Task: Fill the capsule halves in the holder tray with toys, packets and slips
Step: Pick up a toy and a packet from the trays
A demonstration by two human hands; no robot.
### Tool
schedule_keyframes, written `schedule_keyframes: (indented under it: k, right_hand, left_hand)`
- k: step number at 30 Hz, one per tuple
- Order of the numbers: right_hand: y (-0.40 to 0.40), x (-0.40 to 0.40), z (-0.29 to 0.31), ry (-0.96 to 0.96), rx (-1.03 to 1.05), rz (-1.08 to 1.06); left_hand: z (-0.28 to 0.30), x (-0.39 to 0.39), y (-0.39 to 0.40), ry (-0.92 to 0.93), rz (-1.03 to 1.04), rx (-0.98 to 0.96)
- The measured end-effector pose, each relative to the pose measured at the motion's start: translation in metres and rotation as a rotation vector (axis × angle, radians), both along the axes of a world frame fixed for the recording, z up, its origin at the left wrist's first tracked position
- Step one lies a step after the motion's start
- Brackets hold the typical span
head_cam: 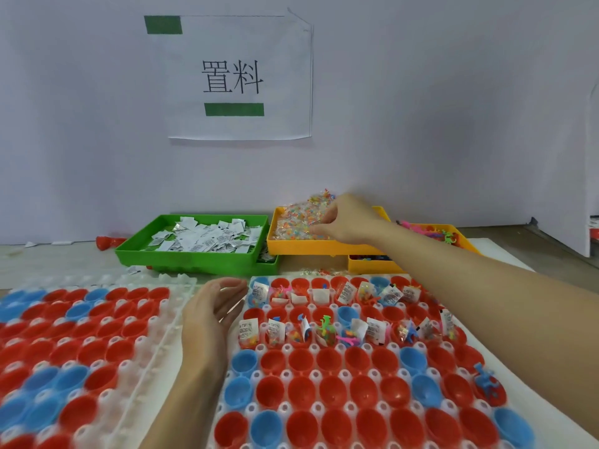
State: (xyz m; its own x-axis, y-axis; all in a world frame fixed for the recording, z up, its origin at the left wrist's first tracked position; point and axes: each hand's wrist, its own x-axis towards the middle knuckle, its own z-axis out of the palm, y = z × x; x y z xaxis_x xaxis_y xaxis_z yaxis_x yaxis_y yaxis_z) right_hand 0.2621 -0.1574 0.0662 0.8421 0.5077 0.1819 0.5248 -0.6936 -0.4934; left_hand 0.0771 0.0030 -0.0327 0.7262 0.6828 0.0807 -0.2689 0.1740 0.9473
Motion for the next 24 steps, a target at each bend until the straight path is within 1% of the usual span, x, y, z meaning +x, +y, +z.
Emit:
schedule_keyframes:
  k: [4, 7, 9, 13, 18, 21, 24]
  right_hand:
    - [0.018, 0.003, 0.004, 0.036, -0.199, -0.059]
    - [0.021, 0.004, 0.005, 0.039, -0.224, -0.086]
    - [0.02, 0.007, 0.002, 0.035, -0.152, -0.108]
    - [0.012, 0.019, -0.003, 0.042, 0.124, -0.185]
    - [-0.01, 0.02, -0.004, 0.075, 0.34, -0.232]
    - [-0.027, 0.012, 0.0, 0.149, 0.474, -0.234]
    - [-0.053, -0.007, 0.006, 0.281, 0.558, -0.149]
  left_hand:
    - [0.0, 0.001, 0.002, -0.026, -0.003, -0.041]
    - [0.0, 0.002, 0.001, -0.027, -0.008, 0.005]
    - [-0.001, 0.002, 0.001, -0.032, -0.013, 0.014]
    - [-0.001, 0.001, 0.002, -0.041, -0.017, 0.01]
    - [-0.001, 0.001, 0.001, -0.034, -0.011, -0.01]
    - [0.0, 0.001, 0.001, -0.03, -0.012, -0.014]
    - [0.0, 0.001, 0.001, -0.026, -0.015, -0.008]
